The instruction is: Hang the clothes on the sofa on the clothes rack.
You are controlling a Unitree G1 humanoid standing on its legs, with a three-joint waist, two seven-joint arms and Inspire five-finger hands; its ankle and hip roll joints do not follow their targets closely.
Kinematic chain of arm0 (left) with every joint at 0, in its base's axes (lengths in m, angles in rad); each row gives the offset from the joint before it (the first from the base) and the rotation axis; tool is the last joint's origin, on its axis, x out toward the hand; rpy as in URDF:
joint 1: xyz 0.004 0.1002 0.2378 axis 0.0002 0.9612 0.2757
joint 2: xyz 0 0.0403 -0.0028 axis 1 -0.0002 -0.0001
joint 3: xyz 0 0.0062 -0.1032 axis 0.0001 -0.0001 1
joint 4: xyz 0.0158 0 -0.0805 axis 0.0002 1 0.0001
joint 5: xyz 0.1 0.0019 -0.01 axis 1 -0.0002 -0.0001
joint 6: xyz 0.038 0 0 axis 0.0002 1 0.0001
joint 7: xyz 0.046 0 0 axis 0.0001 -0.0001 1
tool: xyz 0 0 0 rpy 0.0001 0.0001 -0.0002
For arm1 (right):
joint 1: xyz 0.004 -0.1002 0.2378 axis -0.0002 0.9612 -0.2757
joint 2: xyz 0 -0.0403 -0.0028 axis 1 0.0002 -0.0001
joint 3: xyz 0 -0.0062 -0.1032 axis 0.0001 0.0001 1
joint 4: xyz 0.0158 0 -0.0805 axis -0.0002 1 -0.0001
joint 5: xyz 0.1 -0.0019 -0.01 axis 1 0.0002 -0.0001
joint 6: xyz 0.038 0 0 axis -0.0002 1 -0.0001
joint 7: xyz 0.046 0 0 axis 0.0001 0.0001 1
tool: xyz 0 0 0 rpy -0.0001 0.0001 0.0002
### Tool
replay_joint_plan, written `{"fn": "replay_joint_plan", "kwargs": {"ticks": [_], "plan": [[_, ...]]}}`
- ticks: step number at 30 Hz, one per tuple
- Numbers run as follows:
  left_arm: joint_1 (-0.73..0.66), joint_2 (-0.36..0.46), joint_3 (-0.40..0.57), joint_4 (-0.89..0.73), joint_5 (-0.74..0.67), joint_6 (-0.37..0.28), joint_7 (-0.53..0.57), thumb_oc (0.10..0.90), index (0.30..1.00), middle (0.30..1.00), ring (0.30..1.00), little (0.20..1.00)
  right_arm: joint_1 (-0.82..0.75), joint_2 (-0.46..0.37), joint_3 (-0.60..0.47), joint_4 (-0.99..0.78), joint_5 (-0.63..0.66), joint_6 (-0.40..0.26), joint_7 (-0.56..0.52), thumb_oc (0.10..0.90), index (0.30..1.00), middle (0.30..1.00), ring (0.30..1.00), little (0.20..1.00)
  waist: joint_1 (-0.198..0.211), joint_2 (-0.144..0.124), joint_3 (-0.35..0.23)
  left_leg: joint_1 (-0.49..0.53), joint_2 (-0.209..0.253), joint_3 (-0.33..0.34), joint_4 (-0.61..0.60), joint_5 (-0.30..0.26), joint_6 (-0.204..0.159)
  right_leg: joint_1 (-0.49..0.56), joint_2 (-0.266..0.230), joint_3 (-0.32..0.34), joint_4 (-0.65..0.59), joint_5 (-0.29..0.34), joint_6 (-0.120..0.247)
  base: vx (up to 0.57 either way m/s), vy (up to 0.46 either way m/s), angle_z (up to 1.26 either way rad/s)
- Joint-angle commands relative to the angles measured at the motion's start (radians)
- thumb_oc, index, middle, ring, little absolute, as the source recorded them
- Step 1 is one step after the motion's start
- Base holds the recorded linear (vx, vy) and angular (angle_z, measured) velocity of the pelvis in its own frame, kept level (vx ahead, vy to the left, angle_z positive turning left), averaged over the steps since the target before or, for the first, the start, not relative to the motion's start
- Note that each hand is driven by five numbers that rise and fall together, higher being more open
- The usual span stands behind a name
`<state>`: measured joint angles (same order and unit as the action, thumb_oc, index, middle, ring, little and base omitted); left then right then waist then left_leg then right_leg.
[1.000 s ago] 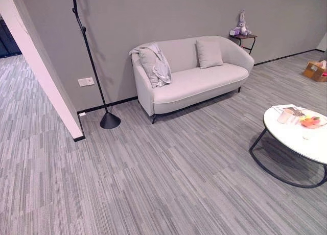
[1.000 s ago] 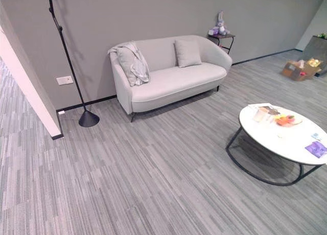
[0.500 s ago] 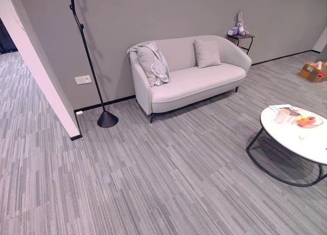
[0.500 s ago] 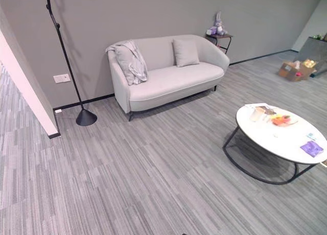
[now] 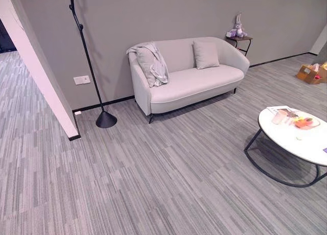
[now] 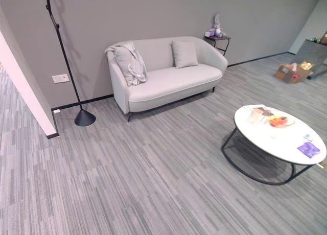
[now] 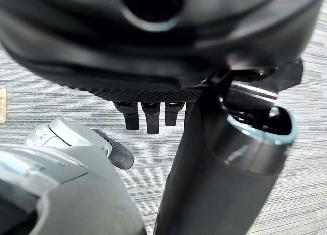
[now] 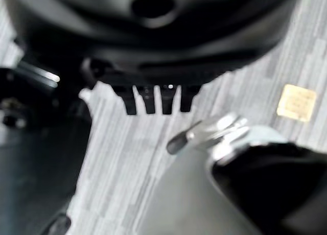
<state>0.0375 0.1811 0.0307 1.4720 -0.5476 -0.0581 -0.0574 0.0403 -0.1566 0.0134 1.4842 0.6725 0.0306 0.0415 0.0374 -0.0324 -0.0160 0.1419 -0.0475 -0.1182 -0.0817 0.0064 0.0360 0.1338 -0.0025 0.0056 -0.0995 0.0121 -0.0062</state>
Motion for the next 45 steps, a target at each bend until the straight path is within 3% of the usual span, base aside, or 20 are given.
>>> {"fn": "replay_joint_plan", "kwargs": {"ticks": [1, 11, 13, 15, 18, 20, 22, 25, 28, 29, 30, 31, 32, 33, 36, 38, 40, 43, 44, 45], "plan": [[-0.044, -0.015, 0.005, 0.065, 0.028, -0.007, -0.020, 0.800, 0.900, 0.900, 0.900, 0.900, -0.034, -0.013, 0.016, 0.046, -0.030, -0.017, 0.016, 0.800, 0.900, 0.900, 0.900, 0.900, 0.004, -0.010, -0.019, -0.037, 0.009, -0.039, -0.006, -0.036, -0.012, 0.012, -0.028, -0.004, 0.012, -0.027, 0.055, 0.01, 0.045, 0.00], [-0.049, -0.003, -0.016, 0.051, 0.068, -0.009, -0.011, 0.800, 0.900, 0.900, 0.900, 0.900, -0.044, -0.016, 0.048, 0.018, -0.082, -0.015, 0.024, 0.800, 0.900, 0.900, 0.900, 0.900, 0.005, -0.005, 0.009, -0.045, -0.007, -0.031, -0.006, -0.049, 0.012, -0.011, -0.050, 0.006, 0.041, -0.033, 0.070, 0.03, 0.071, -0.01], [-0.062, 0.005, -0.023, 0.048, 0.074, -0.010, -0.005, 0.800, 0.900, 0.900, 0.900, 0.900, -0.070, -0.018, 0.061, -0.001, -0.102, -0.019, 0.023, 0.800, 0.900, 0.900, 0.900, 0.900, 0.010, 0.013, 0.054, -0.047, -0.004, -0.007, -0.006, -0.053, 0.034, -0.146, -0.051, -0.005, 0.297, -0.054, 0.095, -0.08, 0.153, -0.10], [-0.072, 0.017, -0.047, 0.047, 0.111, -0.011, -0.007, 0.800, 0.900, 0.900, 0.900, 0.900, -0.077, -0.022, 0.066, -0.037, -0.097, -0.026, 0.030, 0.800, 0.900, 0.900, 0.900, 0.900, 0.001, 0.022, 0.107, -0.013, -0.013, 0.003, -0.003, -0.060, 0.054, -0.289, -0.103, -0.041, 0.565, 0.033, 0.128, 0.01, 0.115, -0.51], [-0.086, 0.028, -0.051, 0.046, 0.135, -0.016, -0.007, 0.800, 0.900, 0.900, 0.900, 0.900, -0.067, -0.028, 0.052, -0.042, -0.084, -0.030, 0.029, 0.800, 0.900, 0.900, 0.900, 0.900, 0.005, 0.031, 0.099, 0.003, 0.010, 0.012, -0.003, -0.079, 0.036, -0.280, -0.155, -0.101, 0.420, -0.006, 0.109, 0.18, -0.077, -0.19], [-0.094, 0.030, -0.055, 0.041, 0.130, -0.019, -0.004, 0.800, 0.900, 0.900, 0.900, 0.900, -0.066, -0.030, 0.045, -0.043, -0.066, -0.027, 0.029, 0.800, 0.900, 0.900, 0.900, 0.900, -0.003, 0.030, 0.101, 0.011, 0.024, 0.004, -0.004, -0.090, 0.021, -0.273, -0.152, -0.078, 0.263, 0.020, 0.114, 0.21, -0.181, 0.02], [-0.101, 0.025, -0.052, 0.043, 0.115, -0.027, 0.002, 0.800, 0.900, 0.900, 0.900, 0.900, -0.065, -0.022, 0.027, -0.029, -0.024, -0.022, 0.032, 0.800, 0.900, 0.900, 0.900, 0.900, -0.002, 0.021, 0.101, 0.053, 0.052, 0.017, -0.006, -0.131, -0.009, -0.294, -0.149, -0.043, 0.057, 0.105, 0.151, 0.30, -0.270, -0.13], [-0.095, 0.021, -0.049, 0.046, 0.110, -0.031, 0.005, 0.800, 0.900, 0.900, 0.900, 0.900, -0.057, -0.018, 0.029, -0.027, -0.027, -0.025, 0.028, 0.800, 0.900, 0.900, 0.900, 0.900, 0.002, 0.012, 0.090, 0.096, 0.081, 0.023, -0.006, -0.154, -0.029, -0.296, -0.143, -0.070, 0.041, 0.137, 0.160, 0.34, -0.284, -0.16], [-0.095, 0.023, -0.051, 0.044, 0.112, -0.036, 0.012, 0.800, 0.900, 0.900, 0.900, 0.900, -0.052, -0.025, 0.043, -0.029, -0.041, -0.024, 0.027, 0.800, 0.900, 0.900, 0.900, 0.900, -0.009, -0.001, 0.071, 0.109, 0.148, 0.017, -0.006, -0.154, -0.054, -0.312, -0.108, -0.032, 0.113, 0.104, 0.137, 0.40, -0.420, -0.11], [-0.095, 0.024, -0.048, 0.043, 0.098, -0.037, 0.015, 0.800, 0.900, 0.900, 0.900, 0.900, -0.050, -0.035, 0.038, -0.022, -0.039, -0.022, 0.024, 0.800, 0.900, 0.900, 0.900, 0.900, -0.011, 0.004, 0.067, 0.106, 0.181, 0.017, -0.006, -0.138, -0.064, -0.330, -0.082, -0.021, 0.168, 0.078, 0.121, 0.42, -0.553, 0.51], [-0.102, 0.013, -0.054, 0.035, 0.083, -0.043, 0.019, 0.800, 0.900, 0.900, 0.900, 0.900, -0.056, -0.050, 0.051, -0.017, -0.053, -0.028, 0.016, 0.800, 0.900, 0.900, 0.900, 0.900, -0.011, 0.015, 0.060, 0.087, 0.237, 0.023, 0.015, -0.041, -0.088, -0.330, -0.049, -0.046, 0.207, 0.038, 0.094, 0.47, -0.616, 0.58], [-0.105, 0.007, -0.056, 0.030, 0.065, -0.048, 0.022, 0.800, 0.900, 0.900, 0.900, 0.900, -0.054, -0.052, 0.066, -0.013, -0.066, -0.031, 0.017, 0.800, 0.900, 0.900, 0.900, 0.900, -0.010, 0.012, 0.059, 0.057, 0.253, 0.019, 0.071, 0.020, -0.091, -0.314, -0.038, -0.056, 0.204, 0.024, 0.076, 0.50, -0.758, 0.39], [-0.120, 0.005, -0.058, 0.000, 0.033, -0.045, 0.021, 0.800, 0.900, 0.900, 0.900, 0.900, -0.051, -0.057, 0.087, -0.019, -0.083, -0.040, 0.012, 0.800, 0.900, 0.900, 0.900, 0.900, -0.002, -0.011, 0.074, -0.052, 0.251, 0.004, 0.269, 0.113, -0.073, -0.263, -0.027, -0.071, 0.180, 0.007, 0.041, 0.28, -0.463, 0.13], [-0.120, 0.005, -0.058, 0.000, 0.033, -0.044, 0.021, 0.800, 0.900, 0.900, 0.900, 0.900, -0.051, -0.057, 0.087, -0.019, -0.083, -0.040, 0.012, 0.800, 0.900, 0.900, 0.900, 0.900, -0.005, -0.011, 0.073, -0.058, 0.251, 0.000, 0.276, 0.110, -0.073, -0.264, -0.028, -0.073, 0.180, 0.007, 0.041, 0.21, -0.453, 0.13], [-0.134, 0.003, -0.059, -0.045, -0.003, -0.045, 0.032, 0.800, 0.900, 0.900, 0.900, 0.900, -0.057, -0.062, 0.127, -0.033, -0.117, -0.044, 0.004, 0.800, 0.900, 0.900, 0.900, 0.900, 0.025, -0.051, 0.126, -0.218, 0.219, -0.024, 0.582, 0.176, -0.017, -0.196, -0.007, -0.082, 0.146, -0.006, -0.013, 0.15, -0.372, 0.17], [-0.133, 0.003, -0.068, -0.040, 0.013, -0.043, 0.028, 0.800, 0.900, 0.900, 0.900, 0.900, -0.065, -0.082, 0.139, -0.054, -0.139, -0.043, 0.002, 0.800, 0.900, 0.900, 0.900, 0.900, 0.038, -0.054, 0.147, -0.341, 0.158, -0.023, 0.744, 0.122, 0.003, -0.165, -0.002, -0.078, 0.139, -0.021, -0.029, 0.26, -0.274, 0.08], [-0.130, 0.005, -0.060, -0.031, 0.012, -0.042, 0.028, 0.800, 0.900, 0.900, 0.900, 0.900, -0.069, -0.089, 0.139, -0.063, -0.141, -0.041, 0.005, 0.800, 0.900, 0.900, 0.900, 0.900, 0.040, -0.051, 0.150, -0.377, 0.119, -0.022, 0.763, 0.091, 0.000, -0.153, -0.004, -0.078, 0.130, -0.025, -0.026, 0.20, -0.083, 0.00], [-0.108, 0.014, -0.006, 0.033, 0.008, -0.032, 0.023, 0.800, 0.900, 0.900, 0.900, 0.900, -0.069, -0.080, 0.153, -0.062, -0.143, -0.037, 0.019, 0.800, 0.900, 0.900, 0.900, 0.900, 0.057, -0.043, 0.138, -0.381, -0.026, 0.012, 0.537, -0.031, -0.007, -0.116, -0.009, -0.065, 0.096, -0.031, 0.000, 0.30, -0.004, 0.02], [-0.095, 0.016, 0.011, 0.056, 0.012, -0.025, 0.017, 0.800, 0.900, 0.900, 0.900, 0.900, -0.068, -0.076, 0.154, -0.061, -0.140, -0.039, 0.026, 0.800, 0.900, 0.900, 0.900, 0.900, 0.061, -0.034, 0.129, -0.355, -0.063, 0.013, 0.401, -0.042, -0.001, -0.107, -0.002, -0.064, 0.089, -0.036, 0.010, 0.37, 0.024, -0.07], [-0.078, 0.013, 0.027, 0.070, 0.007, -0.020, 0.013, 0.800, 0.900, 0.900, 0.900, 0.900, -0.064, -0.070, 0.155, -0.061, -0.135, -0.042, 0.029, 0.800, 0.900, 0.900, 0.900, 0.900, 0.066, -0.016, 0.118, -0.340, -0.088, 0.004, 0.258, 0.002, -0.006, -0.088, 0.017, -0.065, 0.076, -0.042, 0.017, 0.38, -0.005, -0.61]]}}
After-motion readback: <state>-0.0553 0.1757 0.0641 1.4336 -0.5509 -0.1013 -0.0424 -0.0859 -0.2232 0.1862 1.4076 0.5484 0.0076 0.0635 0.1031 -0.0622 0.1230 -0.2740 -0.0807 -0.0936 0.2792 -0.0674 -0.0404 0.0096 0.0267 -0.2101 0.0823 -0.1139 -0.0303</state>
